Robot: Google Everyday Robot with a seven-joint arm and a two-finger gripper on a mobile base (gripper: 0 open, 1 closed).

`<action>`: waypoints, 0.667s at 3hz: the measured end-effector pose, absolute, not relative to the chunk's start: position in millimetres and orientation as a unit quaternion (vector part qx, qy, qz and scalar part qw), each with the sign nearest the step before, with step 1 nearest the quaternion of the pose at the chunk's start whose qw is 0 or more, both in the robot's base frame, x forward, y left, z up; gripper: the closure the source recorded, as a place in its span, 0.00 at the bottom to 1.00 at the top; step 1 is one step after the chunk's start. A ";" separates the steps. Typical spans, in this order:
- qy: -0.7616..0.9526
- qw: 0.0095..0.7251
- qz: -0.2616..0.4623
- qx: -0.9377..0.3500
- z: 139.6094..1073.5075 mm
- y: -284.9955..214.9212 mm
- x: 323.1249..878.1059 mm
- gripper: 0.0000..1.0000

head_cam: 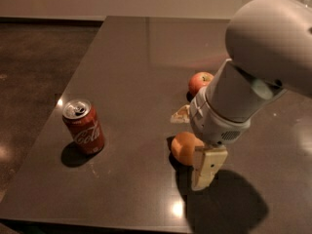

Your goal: Move orange near apple

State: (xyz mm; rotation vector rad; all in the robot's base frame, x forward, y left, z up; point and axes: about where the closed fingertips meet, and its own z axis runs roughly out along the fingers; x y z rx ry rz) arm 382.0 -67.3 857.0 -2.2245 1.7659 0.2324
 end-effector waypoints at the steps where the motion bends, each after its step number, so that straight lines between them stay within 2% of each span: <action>1: 0.620 0.138 0.085 -0.768 849.7 -69.3 387.2 0.49; 2: 0.635 0.133 0.081 -0.757 855.5 -71.5 393.0 0.72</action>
Offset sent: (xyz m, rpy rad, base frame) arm 0.0197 -0.0076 0.0021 -0.0286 0.0411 -0.0960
